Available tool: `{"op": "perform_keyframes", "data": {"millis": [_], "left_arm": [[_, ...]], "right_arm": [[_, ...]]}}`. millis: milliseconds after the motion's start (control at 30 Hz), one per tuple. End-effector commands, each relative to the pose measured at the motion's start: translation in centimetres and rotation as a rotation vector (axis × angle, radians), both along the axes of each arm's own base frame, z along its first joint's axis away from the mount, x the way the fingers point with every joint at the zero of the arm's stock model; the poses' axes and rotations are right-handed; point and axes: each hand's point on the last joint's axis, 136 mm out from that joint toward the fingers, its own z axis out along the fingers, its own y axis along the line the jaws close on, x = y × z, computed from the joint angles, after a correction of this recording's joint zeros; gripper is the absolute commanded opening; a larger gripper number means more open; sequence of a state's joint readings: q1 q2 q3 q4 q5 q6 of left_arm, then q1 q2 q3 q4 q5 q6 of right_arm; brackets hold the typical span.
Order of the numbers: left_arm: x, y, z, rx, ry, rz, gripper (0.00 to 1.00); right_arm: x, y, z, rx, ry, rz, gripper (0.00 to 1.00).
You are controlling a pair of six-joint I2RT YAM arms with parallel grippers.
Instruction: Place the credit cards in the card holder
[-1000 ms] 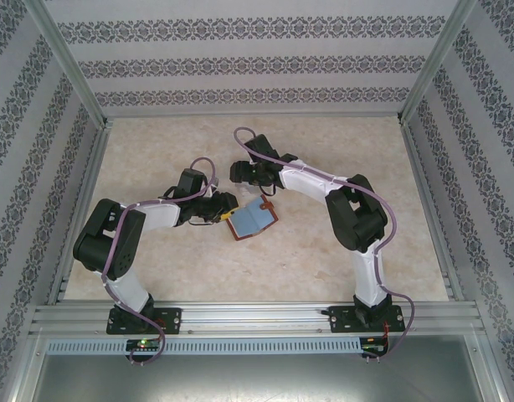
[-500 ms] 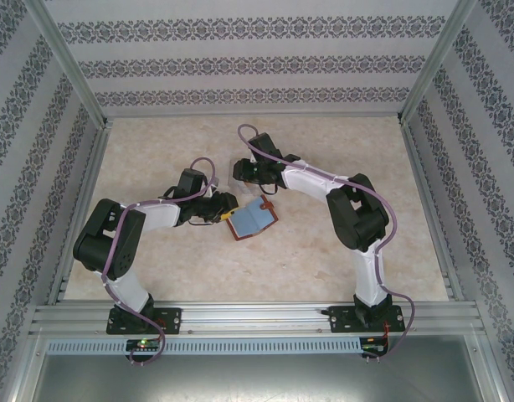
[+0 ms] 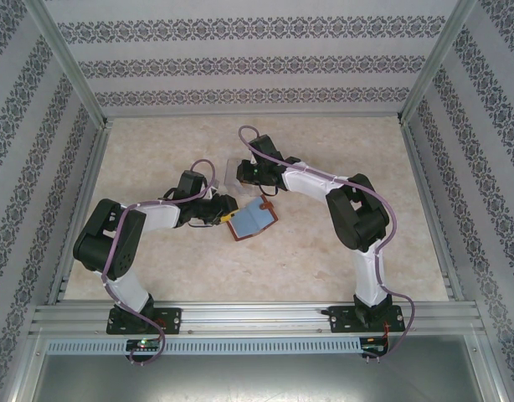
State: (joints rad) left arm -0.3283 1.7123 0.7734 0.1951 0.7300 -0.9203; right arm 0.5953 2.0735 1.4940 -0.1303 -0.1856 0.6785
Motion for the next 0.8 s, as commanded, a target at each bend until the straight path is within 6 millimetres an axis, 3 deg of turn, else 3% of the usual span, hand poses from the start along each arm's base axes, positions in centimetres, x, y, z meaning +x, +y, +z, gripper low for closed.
{"op": "perform_keyframes", "data": {"millis": [0,500,767], "left_arm": [[-0.8,-0.6,-0.4,-0.009,0.003,-0.037,0.39],[-0.7,-0.7,-0.1,-0.006,0.0,-0.049,0.39],[-0.7,-0.7,-0.1,-0.003,0.002,-0.05,0.39]], "right_arm": [[-0.2,-0.1,1.8,0.034,-0.028,0.009,0.14],[-0.2,-0.9,3.0,0.048,-0.043,0.007,0.0],[-0.3,-1.6,3.7,0.036,-0.056,0.009,0.0]]}}
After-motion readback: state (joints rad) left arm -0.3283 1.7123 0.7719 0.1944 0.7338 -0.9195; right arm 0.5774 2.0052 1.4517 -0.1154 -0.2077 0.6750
